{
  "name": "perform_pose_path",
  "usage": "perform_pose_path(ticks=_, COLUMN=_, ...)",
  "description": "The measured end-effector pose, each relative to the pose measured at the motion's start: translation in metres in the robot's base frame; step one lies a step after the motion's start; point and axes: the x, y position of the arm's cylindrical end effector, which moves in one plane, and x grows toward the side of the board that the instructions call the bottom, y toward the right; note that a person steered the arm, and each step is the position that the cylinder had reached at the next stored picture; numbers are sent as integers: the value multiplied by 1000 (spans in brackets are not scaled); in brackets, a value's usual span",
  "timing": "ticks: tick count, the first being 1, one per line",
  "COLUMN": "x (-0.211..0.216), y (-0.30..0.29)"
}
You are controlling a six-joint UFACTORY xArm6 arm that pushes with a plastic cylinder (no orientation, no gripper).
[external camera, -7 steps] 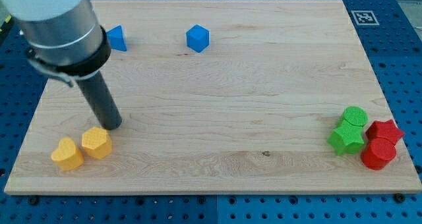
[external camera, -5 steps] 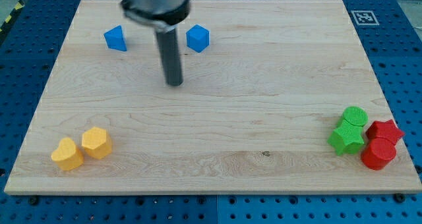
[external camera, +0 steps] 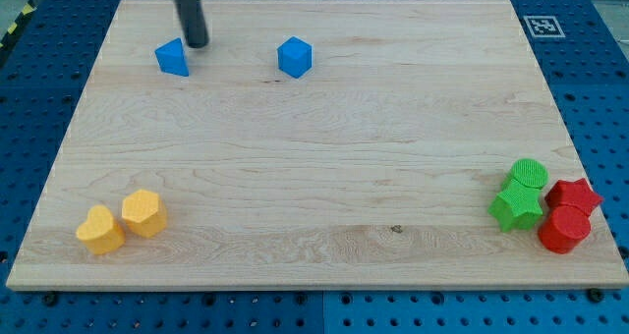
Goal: Move the blue triangle closer to the yellow heart
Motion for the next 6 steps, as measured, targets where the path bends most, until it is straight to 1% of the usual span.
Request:
perform_pose_path(ticks=2, x=43, y=5)
perform_pose_path(ticks=4, x=-16, y=-6)
perform_pose_path(ticks=5, x=5, y=-29)
perform_pose_path(ticks=6, x=37, y=-39)
